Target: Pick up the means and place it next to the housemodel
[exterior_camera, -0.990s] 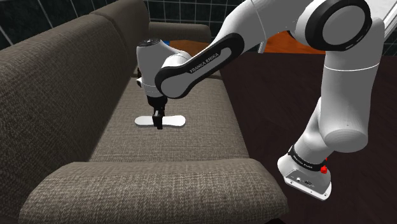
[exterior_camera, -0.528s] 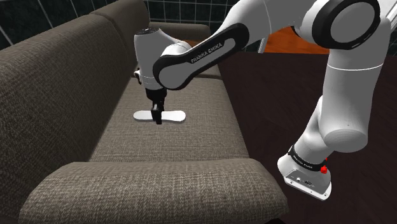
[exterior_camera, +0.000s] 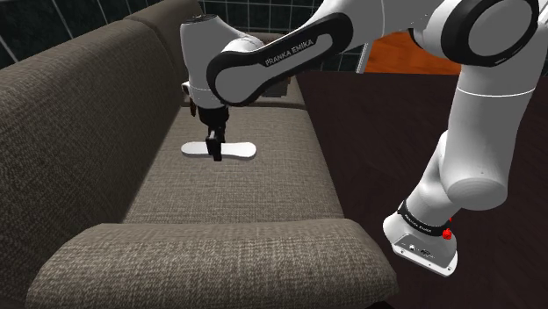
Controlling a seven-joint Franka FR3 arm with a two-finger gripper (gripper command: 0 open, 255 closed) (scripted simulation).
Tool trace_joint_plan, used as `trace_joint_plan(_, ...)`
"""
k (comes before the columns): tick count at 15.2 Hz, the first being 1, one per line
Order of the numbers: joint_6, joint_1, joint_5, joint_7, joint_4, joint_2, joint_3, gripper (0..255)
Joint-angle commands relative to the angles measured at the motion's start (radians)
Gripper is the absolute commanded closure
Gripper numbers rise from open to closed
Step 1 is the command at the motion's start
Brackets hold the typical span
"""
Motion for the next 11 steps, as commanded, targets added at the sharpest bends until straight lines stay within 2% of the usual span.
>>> trace_joint_plan(1,-0.024,-0.001,0.005,-0.003,0.013,-0.012,0.002,255)
trace_joint_plan(11,-0.147,-0.001,0.019,-0.015,0.107,-0.043,0.007,255)
